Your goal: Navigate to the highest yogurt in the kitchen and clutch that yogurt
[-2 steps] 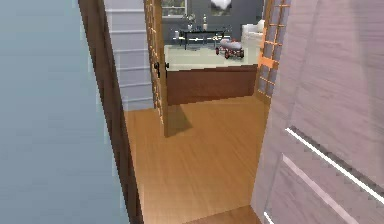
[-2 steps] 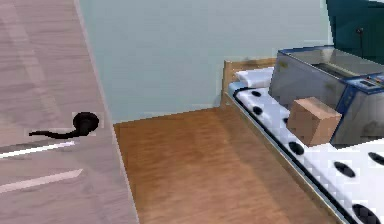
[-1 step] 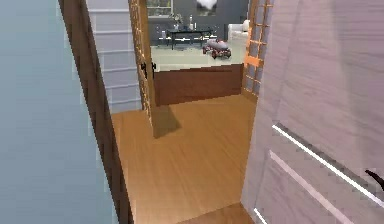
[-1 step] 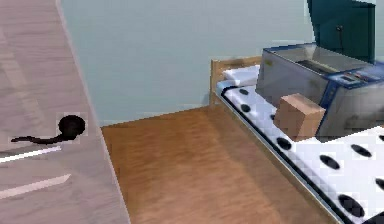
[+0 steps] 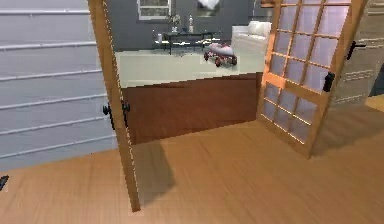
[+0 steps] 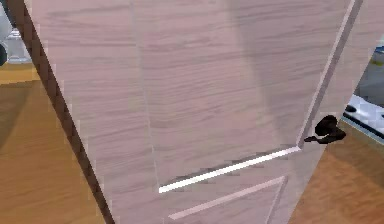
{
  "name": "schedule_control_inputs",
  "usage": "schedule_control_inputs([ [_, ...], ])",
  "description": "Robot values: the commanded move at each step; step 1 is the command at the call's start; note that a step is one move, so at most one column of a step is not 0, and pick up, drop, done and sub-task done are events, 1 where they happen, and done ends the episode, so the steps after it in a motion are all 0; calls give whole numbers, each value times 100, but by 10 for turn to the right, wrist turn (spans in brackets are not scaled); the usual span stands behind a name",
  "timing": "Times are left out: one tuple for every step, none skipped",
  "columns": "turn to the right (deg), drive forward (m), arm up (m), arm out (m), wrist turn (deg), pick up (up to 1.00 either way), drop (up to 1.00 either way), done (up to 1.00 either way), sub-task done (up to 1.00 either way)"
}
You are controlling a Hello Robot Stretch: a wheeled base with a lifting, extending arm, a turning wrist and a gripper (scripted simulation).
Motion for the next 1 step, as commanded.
schedule_control_inputs([
  [60, 0, 0, 0, 0, 0, 0, 0, 0],
])
